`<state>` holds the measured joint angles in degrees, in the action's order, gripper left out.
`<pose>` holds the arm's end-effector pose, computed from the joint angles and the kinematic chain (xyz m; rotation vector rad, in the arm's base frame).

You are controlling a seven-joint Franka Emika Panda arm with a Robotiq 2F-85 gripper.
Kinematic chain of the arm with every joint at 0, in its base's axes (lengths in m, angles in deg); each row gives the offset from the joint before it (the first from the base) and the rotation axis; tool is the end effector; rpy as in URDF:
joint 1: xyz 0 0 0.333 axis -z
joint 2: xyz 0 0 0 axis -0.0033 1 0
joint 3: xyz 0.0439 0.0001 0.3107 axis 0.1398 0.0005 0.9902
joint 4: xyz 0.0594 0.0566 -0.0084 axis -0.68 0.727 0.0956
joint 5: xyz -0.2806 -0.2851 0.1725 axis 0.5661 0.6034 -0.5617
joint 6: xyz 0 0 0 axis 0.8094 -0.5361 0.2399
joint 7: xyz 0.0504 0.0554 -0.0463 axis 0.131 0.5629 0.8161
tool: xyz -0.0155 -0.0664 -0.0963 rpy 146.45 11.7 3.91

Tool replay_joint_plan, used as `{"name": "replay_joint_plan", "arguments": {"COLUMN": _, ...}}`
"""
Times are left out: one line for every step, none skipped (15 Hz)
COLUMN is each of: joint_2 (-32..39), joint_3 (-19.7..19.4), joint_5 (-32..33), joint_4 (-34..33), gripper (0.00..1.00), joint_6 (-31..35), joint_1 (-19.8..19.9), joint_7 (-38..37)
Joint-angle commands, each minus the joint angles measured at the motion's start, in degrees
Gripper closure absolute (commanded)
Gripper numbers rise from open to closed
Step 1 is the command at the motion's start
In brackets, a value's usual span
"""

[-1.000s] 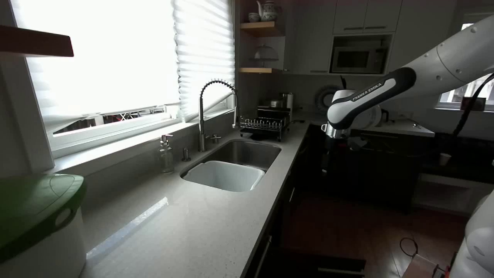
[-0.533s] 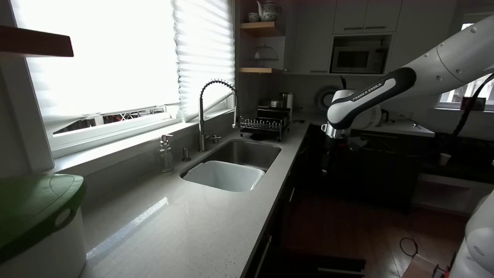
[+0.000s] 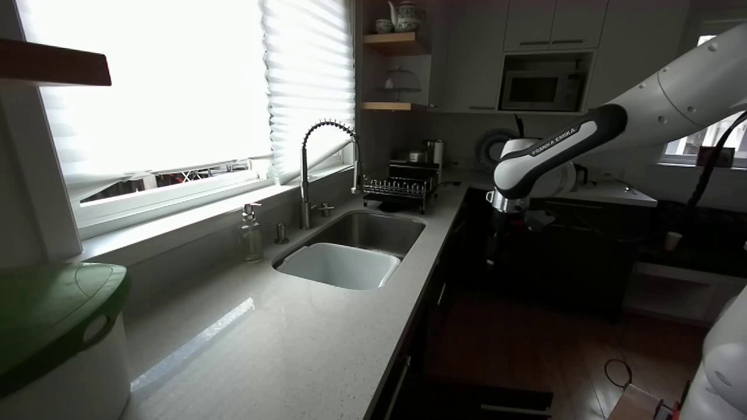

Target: Close the opened under the sink cabinet door

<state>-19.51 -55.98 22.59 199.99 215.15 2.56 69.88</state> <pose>0.4824 -0.1286 0.3462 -3.0802 -0.2550 -0.0408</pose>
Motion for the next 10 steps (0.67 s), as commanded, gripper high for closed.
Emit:
{"name": "replay_joint_plan", "arguments": {"joint_2": 0.12, "joint_3": 3.01, "joint_5": 3.27, "joint_4": 4.83, "gripper": 0.00, "joint_6": -1.29, "joint_1": 2.10, "joint_7": -9.66}}
{"name": "replay_joint_plan", "arguments": {"joint_2": -0.29, "joint_3": 3.80, "joint_5": 4.89, "joint_4": 6.95, "gripper": 0.00, "joint_6": -1.35, "joint_1": 2.64, "joint_7": -13.53}}
{"name": "replay_joint_plan", "arguments": {"joint_2": -0.31, "joint_3": 4.38, "joint_5": 6.12, "joint_4": 8.35, "gripper": 0.00, "joint_6": -1.91, "joint_1": 3.00, "joint_7": -16.61}}
{"name": "replay_joint_plan", "arguments": {"joint_2": -0.85, "joint_3": 4.98, "joint_5": 7.65, "joint_4": 10.54, "gripper": 0.00, "joint_6": -1.74, "joint_1": 3.54, "joint_7": -20.28}}
{"name": "replay_joint_plan", "arguments": {"joint_2": -0.95, "joint_3": 5.46, "joint_5": 8.54, "joint_4": 11.99, "gripper": 0.00, "joint_6": -2.11, "joint_1": 3.91, "joint_7": -23.45}}
{"name": "replay_joint_plan", "arguments": {"joint_2": -1.62, "joint_3": 5.82, "joint_5": 9.16, "joint_4": 14.00, "gripper": 0.00, "joint_6": -1.60, "joint_1": 4.32, "joint_7": -26.65}}
{"name": "replay_joint_plan", "arguments": {"joint_2": -1.68, "joint_3": 6.13, "joint_5": 9.42, "joint_4": 15.47, "gripper": 0.00, "joint_6": -1.31, "joint_1": 4.48, "joint_7": -28.89}}
{"name": "replay_joint_plan", "arguments": {"joint_2": -2.44, "joint_3": 6.64, "joint_5": 9.68, "joint_4": 17.62, "gripper": 0.00, "joint_6": -0.49, "joint_1": 4.75, "joint_7": -32.29}}
{"name": "replay_joint_plan", "arguments": {"joint_2": -2.80, "joint_3": 7.05, "joint_5": 9.76, "joint_4": 18.97, "gripper": 0.00, "joint_6": -0.17, "joint_1": 4.90, "joint_7": -34.72}}
{"name": "replay_joint_plan", "arguments": {"joint_2": -3.74, "joint_3": 7.55, "joint_5": 9.42, "joint_4": 21.10, "gripper": 0.00, "joint_6": 0.86, "joint_1": 4.83, "joint_7": -37.16}}
